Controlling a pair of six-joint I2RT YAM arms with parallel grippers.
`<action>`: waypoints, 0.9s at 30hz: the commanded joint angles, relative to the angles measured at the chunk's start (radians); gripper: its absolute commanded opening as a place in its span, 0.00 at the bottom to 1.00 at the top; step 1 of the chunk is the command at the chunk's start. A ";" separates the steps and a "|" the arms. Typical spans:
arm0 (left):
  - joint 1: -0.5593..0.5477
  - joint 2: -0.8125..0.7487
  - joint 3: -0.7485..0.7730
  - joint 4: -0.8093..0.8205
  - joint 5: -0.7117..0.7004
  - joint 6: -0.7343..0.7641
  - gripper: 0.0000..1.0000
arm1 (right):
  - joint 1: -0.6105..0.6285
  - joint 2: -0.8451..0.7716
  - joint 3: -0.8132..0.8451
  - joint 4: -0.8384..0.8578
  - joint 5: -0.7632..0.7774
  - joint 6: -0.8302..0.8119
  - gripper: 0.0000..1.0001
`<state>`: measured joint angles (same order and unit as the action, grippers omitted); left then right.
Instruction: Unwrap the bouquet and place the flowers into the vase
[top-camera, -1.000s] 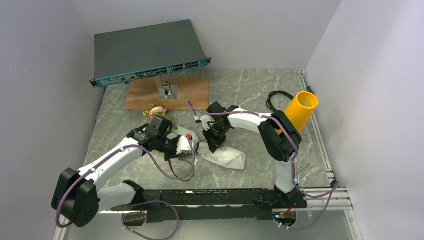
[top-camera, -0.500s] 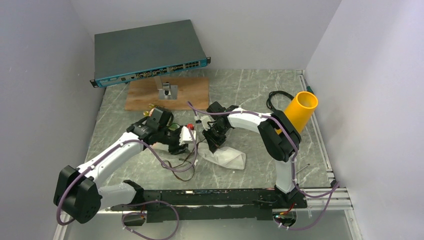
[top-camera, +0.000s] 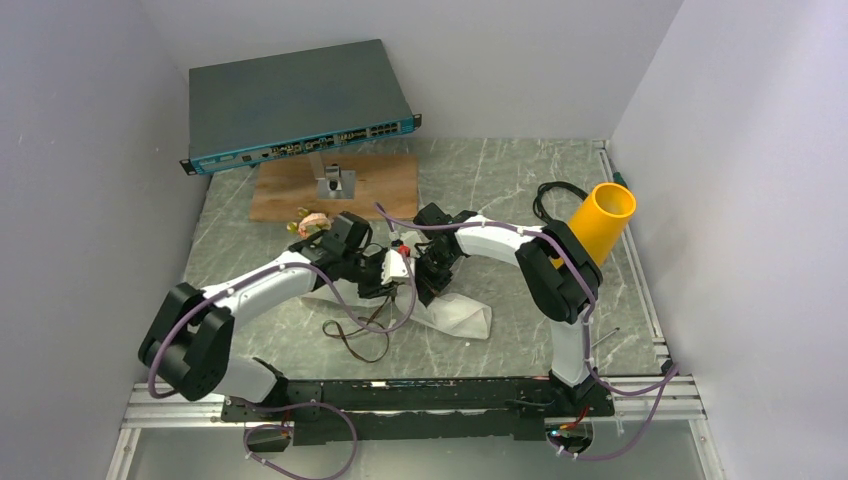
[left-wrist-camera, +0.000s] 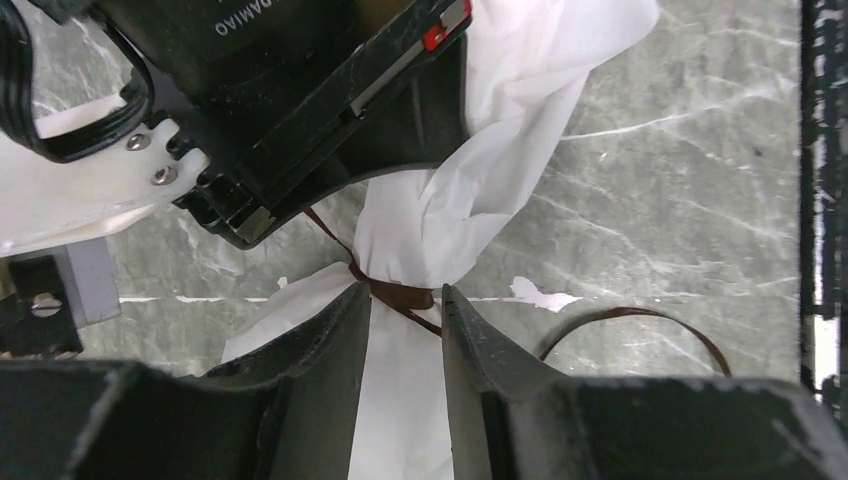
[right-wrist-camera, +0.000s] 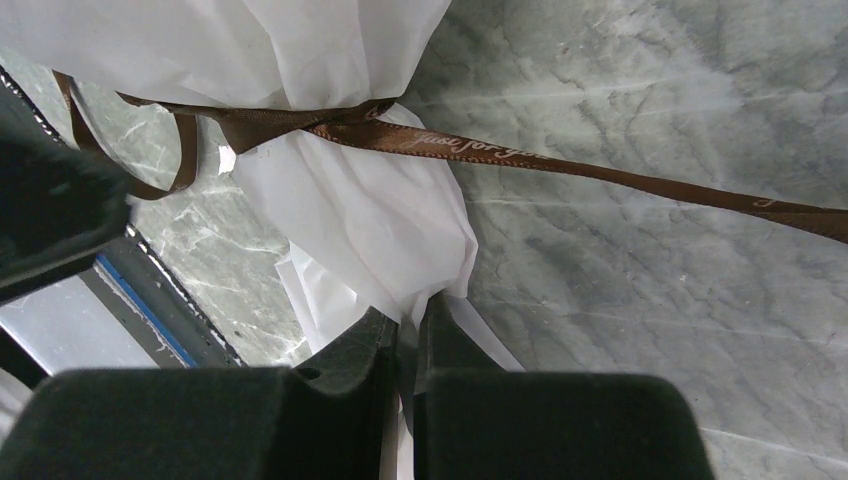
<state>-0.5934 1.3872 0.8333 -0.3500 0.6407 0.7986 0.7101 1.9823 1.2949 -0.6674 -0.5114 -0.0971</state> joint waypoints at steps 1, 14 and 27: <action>-0.003 0.058 0.026 0.056 -0.019 0.058 0.39 | 0.002 0.076 -0.050 0.014 0.122 -0.021 0.00; -0.003 0.116 0.035 0.034 -0.030 0.093 0.06 | 0.000 0.072 -0.058 0.022 0.136 -0.017 0.00; -0.005 -0.102 0.009 -0.166 0.071 0.167 0.00 | -0.024 0.082 -0.066 0.034 0.136 -0.001 0.00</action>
<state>-0.5934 1.3334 0.8467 -0.3985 0.6350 0.8951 0.6949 1.9823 1.2869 -0.6579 -0.5301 -0.0917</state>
